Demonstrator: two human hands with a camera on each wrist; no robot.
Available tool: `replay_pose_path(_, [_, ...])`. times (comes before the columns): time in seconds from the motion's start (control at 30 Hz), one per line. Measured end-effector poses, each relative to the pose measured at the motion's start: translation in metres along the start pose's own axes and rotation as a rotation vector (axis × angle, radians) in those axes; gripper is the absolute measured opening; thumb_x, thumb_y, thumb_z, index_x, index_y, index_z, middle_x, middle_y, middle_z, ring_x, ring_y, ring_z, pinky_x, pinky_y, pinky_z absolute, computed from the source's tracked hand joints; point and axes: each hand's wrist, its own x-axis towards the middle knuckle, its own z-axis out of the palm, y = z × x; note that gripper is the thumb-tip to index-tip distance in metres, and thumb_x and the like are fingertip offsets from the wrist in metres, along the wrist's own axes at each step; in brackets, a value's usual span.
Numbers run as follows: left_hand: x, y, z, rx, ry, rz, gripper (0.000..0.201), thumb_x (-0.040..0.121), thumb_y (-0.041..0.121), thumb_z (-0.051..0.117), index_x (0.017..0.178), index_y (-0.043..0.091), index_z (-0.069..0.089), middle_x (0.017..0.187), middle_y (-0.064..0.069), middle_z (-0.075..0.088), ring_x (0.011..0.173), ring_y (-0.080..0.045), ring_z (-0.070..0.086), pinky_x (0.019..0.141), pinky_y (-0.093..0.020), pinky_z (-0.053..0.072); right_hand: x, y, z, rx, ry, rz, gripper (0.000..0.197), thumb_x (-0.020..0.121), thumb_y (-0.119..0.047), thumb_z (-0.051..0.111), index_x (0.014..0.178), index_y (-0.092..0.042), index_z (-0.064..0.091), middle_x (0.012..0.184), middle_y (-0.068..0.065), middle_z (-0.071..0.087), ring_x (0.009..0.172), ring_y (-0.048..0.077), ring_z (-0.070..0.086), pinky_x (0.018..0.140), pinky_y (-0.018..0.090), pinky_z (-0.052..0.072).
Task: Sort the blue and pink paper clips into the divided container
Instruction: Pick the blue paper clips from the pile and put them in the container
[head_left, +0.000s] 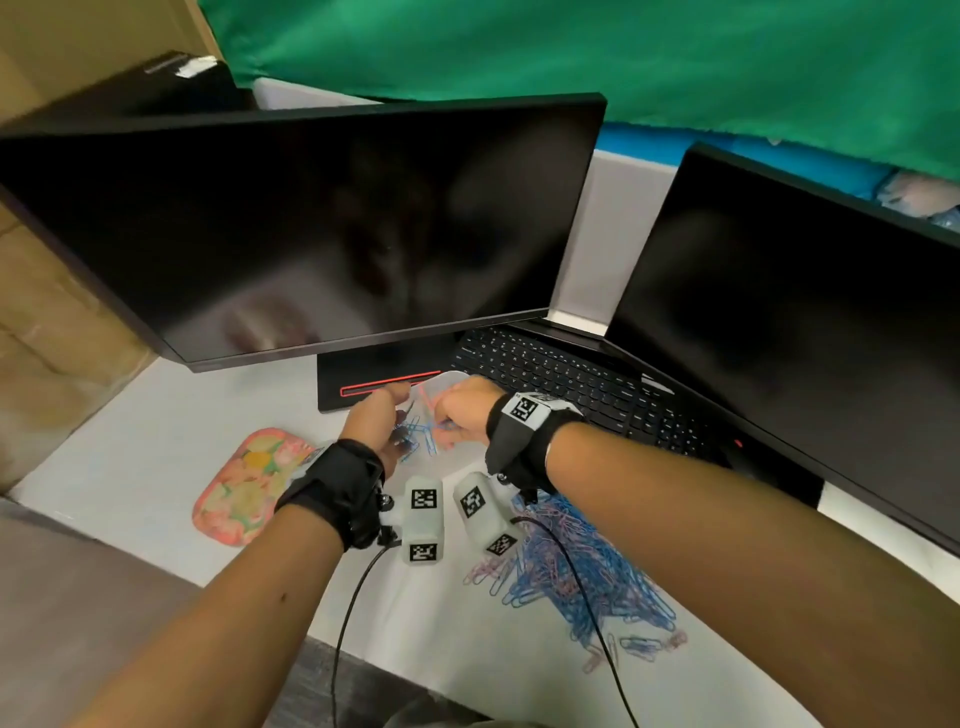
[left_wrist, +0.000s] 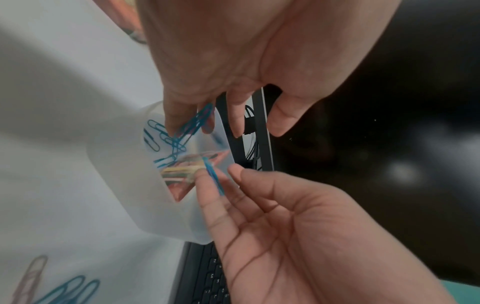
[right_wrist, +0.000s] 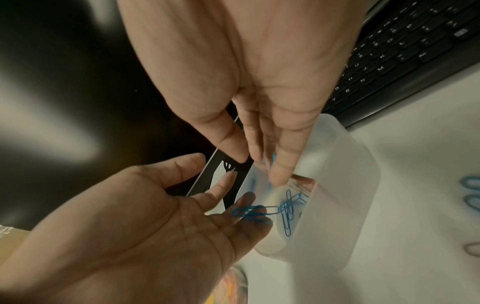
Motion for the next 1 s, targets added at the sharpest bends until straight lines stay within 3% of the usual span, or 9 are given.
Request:
replay_pose_path(0.1, [0.002,0.001,0.001,0.047,0.034,0.036,0.039,0.091,0.026,0.055,0.127,0.012,0.053,0.113,-0.007,0.044,0.097,-0.023,0.042,0.084,-0.035,0.038,-0.002,-0.001,-0.006,-0.015,-0.002,-0.031,0.021,0.084,-0.004,0.055,0.102,-0.014,0.054,0.099,0.014,0.057,0.085,0.026,0.059,0.082,0.039,0.056])
replay_pose_path(0.2, [0.001,0.001,0.004,0.104,0.045,0.097,0.027,0.093,0.023,0.053,0.119,0.016,0.057,0.122,-0.006,0.049,0.112,-0.025,0.044,0.092,-0.036,0.038,-0.007,0.001,-0.013,0.009,0.026,-0.063,0.023,0.086,0.001,0.054,0.108,-0.006,0.061,0.098,0.015,0.057,0.088,0.025,0.057,0.094,0.043,0.053])
replay_pose_path(0.27, [-0.003,-0.003,0.008,0.213,0.021,0.184,0.016,0.093,0.018,0.049,0.102,0.020,0.062,0.116,-0.005,0.057,0.106,-0.024,0.051,0.093,-0.037,0.042,-0.017,0.006,-0.021,0.001,0.054,-0.079,0.026,0.085,0.004,0.054,0.110,0.002,0.064,0.099,0.017,0.062,0.091,0.026,0.062,0.096,0.045,0.051])
replay_pose_path(0.37, [-0.011,-0.019,0.014,0.384,-0.103,0.343,0.017,0.091,0.010,0.053,0.086,0.021,0.065,0.093,-0.005,0.066,0.085,-0.023,0.061,0.077,-0.033,0.049,-0.043,0.024,-0.040,-0.130,0.123,-0.128,0.020,0.085,0.002,0.056,0.088,-0.011,0.070,0.096,0.018,0.072,0.089,0.028,0.070,0.088,0.040,0.056])
replay_pose_path(0.43, [-0.017,-0.035,0.018,0.581,-0.202,0.456,0.022,0.089,0.005,0.053,0.080,0.021,0.066,0.080,-0.002,0.066,0.072,-0.017,0.061,0.066,-0.025,0.048,-0.064,0.047,-0.056,-0.255,0.137,-0.144,0.018,0.090,-0.004,0.055,0.095,-0.014,0.069,0.095,0.007,0.071,0.080,0.018,0.067,0.077,0.030,0.058])
replay_pose_path(0.57, [-0.028,-0.077,0.025,1.028,-0.375,0.581,0.019,0.084,0.011,0.059,0.074,0.026,0.066,0.076,0.011,0.068,0.068,-0.002,0.060,0.064,-0.009,0.041,-0.093,0.108,-0.082,-0.524,0.163,-0.133,0.024,0.088,-0.006,0.054,0.084,-0.025,0.067,0.096,-0.003,0.067,0.085,0.010,0.062,0.078,0.026,0.053])
replay_pose_path(0.67, [-0.034,-0.107,0.030,1.248,-0.468,0.597,0.014,0.081,0.015,0.057,0.075,0.025,0.066,0.074,0.012,0.066,0.069,-0.007,0.060,0.061,-0.010,0.040,-0.108,0.148,-0.095,-0.605,0.154,-0.094,0.028,0.085,-0.005,0.052,0.072,-0.028,0.061,0.093,-0.002,0.066,0.080,0.011,0.059,0.076,0.024,0.049])
replay_pose_path(0.8, [-0.033,-0.142,0.032,1.450,-0.503,0.571,0.010,0.078,0.023,0.056,0.081,0.023,0.066,0.079,0.009,0.066,0.080,-0.018,0.064,0.068,-0.021,0.044,-0.132,0.185,-0.098,-0.740,0.087,-0.115,0.020,0.085,-0.009,0.051,0.091,-0.017,0.069,0.083,-0.003,0.063,0.079,0.014,0.058,0.073,0.021,0.043])
replay_pose_path(1.0, [-0.031,-0.161,0.038,1.594,-0.439,0.598,0.011,0.084,0.034,0.055,0.090,0.024,0.058,0.094,0.001,0.066,0.089,-0.023,0.061,0.073,-0.029,0.046,-0.150,0.217,-0.085,-1.049,-0.103,-0.371,0.034,0.091,-0.016,0.047,0.122,-0.021,0.060,0.115,0.005,0.057,0.106,0.024,0.054,0.087,0.033,0.044])
